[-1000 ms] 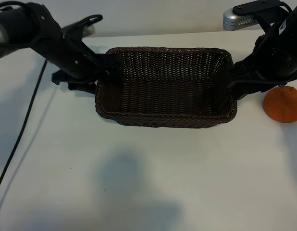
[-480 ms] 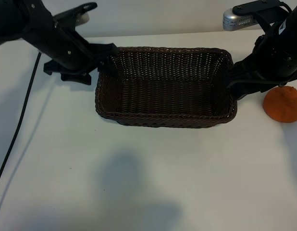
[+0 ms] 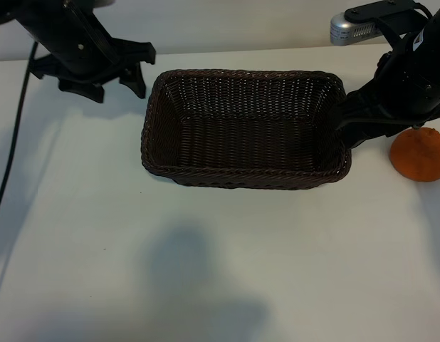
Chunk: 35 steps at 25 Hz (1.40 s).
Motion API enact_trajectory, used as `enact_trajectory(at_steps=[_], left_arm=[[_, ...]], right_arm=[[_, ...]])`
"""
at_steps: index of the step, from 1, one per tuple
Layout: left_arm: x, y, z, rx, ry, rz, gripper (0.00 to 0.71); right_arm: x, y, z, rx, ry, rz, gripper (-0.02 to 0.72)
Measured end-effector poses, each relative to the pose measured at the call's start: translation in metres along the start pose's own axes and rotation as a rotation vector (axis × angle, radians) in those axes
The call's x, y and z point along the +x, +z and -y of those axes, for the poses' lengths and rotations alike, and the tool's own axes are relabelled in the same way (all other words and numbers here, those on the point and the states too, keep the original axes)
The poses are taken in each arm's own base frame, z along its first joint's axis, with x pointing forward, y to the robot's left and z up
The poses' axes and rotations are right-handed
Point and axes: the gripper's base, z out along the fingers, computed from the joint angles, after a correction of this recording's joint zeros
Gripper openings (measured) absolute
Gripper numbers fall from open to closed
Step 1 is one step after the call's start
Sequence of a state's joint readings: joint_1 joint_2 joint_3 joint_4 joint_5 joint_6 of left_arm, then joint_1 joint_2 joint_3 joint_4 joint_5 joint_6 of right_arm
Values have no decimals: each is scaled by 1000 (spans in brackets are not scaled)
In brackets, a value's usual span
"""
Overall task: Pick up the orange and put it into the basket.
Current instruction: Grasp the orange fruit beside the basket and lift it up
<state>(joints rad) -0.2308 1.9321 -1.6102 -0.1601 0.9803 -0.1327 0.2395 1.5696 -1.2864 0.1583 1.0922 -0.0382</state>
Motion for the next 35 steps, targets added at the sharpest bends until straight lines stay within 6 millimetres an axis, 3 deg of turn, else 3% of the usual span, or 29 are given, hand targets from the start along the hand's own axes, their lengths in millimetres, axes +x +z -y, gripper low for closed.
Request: enact_trajectory(at_steps=[10, 13, 25, 32, 35], left_arm=[[0, -22, -5, -83, 43, 16, 609], [2, -39, -12, -93, 31, 41, 606], [24, -121, -99, -160, -117, 127, 596], [36, -149, -100, -172, -76, 191, 596], [48, -172, -94, -178, -41, 250, 596]], right_arm=[[0, 0, 0, 2, -1, 0, 537], [0, 0, 0, 3, -1, 0, 537], [0, 0, 0, 5, -2, 0, 537], [0, 0, 0, 5, -3, 3, 537], [0, 0, 0, 5, -3, 3, 537]])
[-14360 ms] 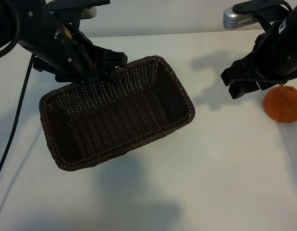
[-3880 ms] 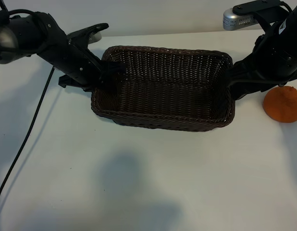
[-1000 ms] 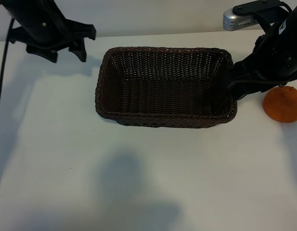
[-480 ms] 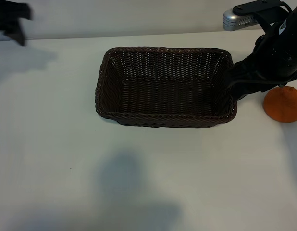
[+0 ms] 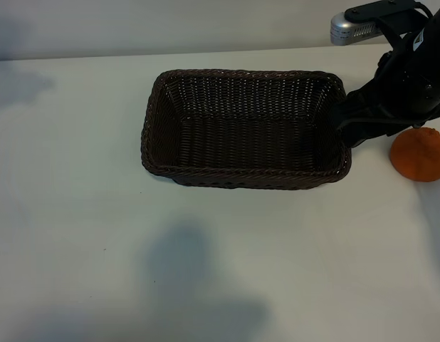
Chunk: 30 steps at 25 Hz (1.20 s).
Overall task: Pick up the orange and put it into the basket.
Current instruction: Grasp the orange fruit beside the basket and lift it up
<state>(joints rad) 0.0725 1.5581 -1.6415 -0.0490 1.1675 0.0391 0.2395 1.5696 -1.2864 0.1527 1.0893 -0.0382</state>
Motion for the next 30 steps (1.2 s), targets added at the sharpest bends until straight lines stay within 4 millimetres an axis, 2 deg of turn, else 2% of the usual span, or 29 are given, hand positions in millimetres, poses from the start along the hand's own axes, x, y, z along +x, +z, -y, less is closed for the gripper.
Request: enact_trajectory(at_steps=[6, 11, 14, 16, 20, 23, 27, 30], left_arm=[[44, -72, 1, -38, 22, 176, 596], [89, -105, 2, -59, 25, 315, 596], [126, -123, 4, -63, 26, 435, 596], [161, -140, 5, -67, 28, 536, 596], [219, -145, 7, -71, 29, 644, 596], [254, -141, 8, -73, 30, 710, 596], [289, -131, 9, -76, 31, 768, 596], [307, -120, 9, -76, 31, 790, 595]], right_arm=[[0, 0, 0, 0, 0, 0, 537], [0, 0, 0, 0, 0, 0, 537], [0, 0, 0, 0, -4, 0, 537], [0, 0, 0, 0, -5, 0, 537], [0, 0, 0, 0, -8, 0, 537], [0, 0, 0, 0, -8, 0, 537], [0, 0, 0, 0, -9, 0, 537], [0, 0, 0, 0, -12, 0, 537]])
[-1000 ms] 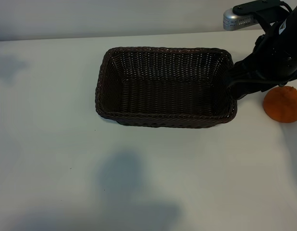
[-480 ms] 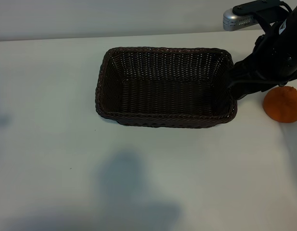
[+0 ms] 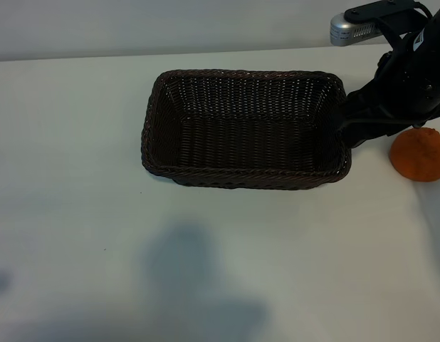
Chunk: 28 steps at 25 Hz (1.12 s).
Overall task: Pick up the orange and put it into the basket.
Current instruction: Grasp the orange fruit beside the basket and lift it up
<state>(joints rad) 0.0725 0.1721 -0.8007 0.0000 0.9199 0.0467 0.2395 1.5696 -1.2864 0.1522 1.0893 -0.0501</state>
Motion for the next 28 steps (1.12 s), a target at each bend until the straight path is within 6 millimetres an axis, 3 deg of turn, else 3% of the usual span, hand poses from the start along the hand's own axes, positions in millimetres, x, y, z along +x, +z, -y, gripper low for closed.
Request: enact_trajectory(at_steps=[5, 10, 16, 28], left_arm=[[28, -1, 3, 14, -9, 19, 595], [55, 11, 5, 22, -12, -35, 595], [74, 28, 6, 26, -11, -114, 594], [75, 34, 3, -8, 16, -90, 502]], right_arm=[[0, 0, 0, 0, -3, 0, 537], [0, 0, 0, 0, -7, 0, 537], [0, 0, 0, 0, -8, 0, 537], [0, 0, 0, 0, -11, -3, 537]])
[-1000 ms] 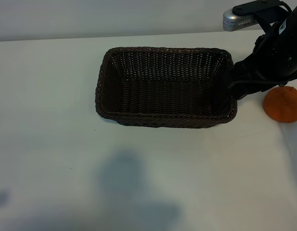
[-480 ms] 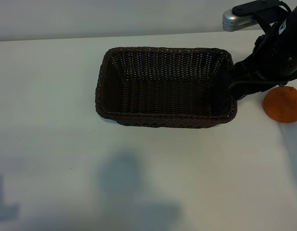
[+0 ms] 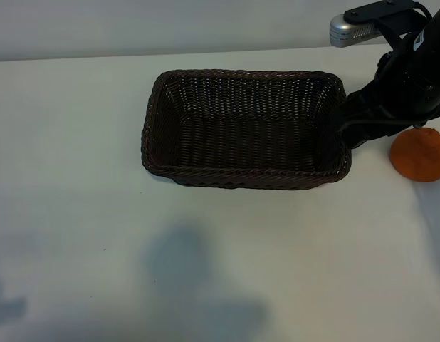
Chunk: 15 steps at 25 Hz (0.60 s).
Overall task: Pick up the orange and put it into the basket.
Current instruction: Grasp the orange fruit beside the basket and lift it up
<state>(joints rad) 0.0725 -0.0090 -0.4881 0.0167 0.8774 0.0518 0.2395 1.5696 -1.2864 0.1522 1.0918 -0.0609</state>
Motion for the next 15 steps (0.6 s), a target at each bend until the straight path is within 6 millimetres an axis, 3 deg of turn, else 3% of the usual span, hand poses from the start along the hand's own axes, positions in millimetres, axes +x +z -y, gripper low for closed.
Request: enact_trajectory(at_steps=[15], left_arm=[[12, -6, 0, 7, -1, -155, 472]], right_arm=[[0, 0, 0, 0, 0, -1, 537]])
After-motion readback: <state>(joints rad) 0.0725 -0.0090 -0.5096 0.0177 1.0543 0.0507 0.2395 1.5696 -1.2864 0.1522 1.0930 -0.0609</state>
